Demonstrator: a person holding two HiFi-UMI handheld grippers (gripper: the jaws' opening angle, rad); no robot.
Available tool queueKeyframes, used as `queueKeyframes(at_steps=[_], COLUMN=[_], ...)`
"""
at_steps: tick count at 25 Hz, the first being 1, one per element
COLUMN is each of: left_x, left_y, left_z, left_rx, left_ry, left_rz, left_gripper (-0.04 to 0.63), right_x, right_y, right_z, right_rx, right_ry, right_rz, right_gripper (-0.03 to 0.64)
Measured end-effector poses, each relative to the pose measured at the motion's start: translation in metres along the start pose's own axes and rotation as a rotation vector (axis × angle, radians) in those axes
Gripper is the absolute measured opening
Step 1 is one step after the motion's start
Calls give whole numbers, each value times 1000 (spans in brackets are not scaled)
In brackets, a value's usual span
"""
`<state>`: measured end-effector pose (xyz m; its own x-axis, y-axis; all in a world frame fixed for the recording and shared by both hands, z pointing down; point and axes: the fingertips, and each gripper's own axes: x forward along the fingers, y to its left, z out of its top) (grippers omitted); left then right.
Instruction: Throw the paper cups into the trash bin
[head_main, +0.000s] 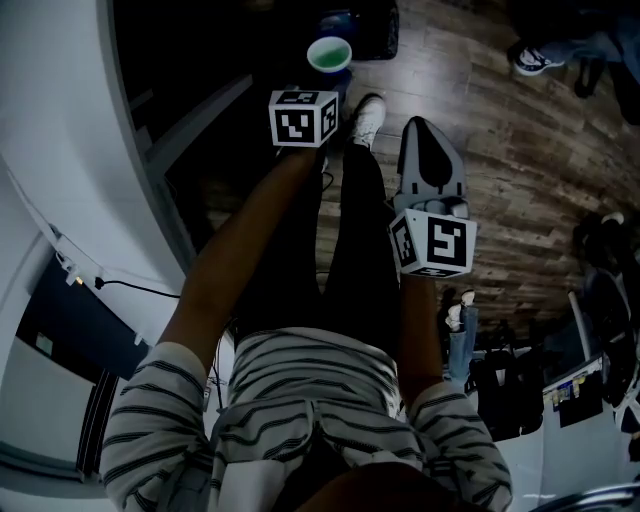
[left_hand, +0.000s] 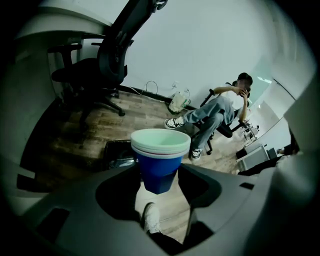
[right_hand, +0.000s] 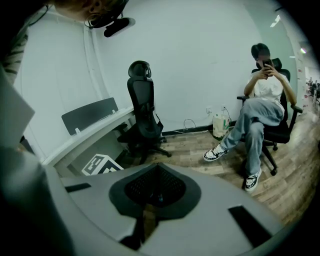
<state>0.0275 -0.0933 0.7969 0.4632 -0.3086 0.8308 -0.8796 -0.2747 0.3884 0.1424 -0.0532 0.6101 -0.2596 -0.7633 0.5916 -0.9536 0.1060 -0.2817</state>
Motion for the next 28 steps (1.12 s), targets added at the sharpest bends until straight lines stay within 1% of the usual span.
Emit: queueKeyframes(at_steps=[6, 11, 18, 22, 28], left_x=[26, 47, 73, 84, 95], left_y=[3, 3, 6, 10, 13], left_z=[-2, -7, -2, -2, -13], left_rx=[-39, -100, -189, -188, -181], left_ry=[32, 58, 61, 71, 105], left_rz=[-4, -18, -33, -27, -42], left_gripper=[253, 253, 253, 253, 253], right_x=[3, 5, 7, 7, 6], right_y=[-4, -6, -9, -11, -8], right_z=[-8, -13, -18, -22, -28], right_rx=[0, -1, -6, 0, -4], right_ry=[18, 29, 37, 43, 59], right_rz=[0, 4, 7, 9, 21], right_gripper=[15, 15, 15, 15, 15])
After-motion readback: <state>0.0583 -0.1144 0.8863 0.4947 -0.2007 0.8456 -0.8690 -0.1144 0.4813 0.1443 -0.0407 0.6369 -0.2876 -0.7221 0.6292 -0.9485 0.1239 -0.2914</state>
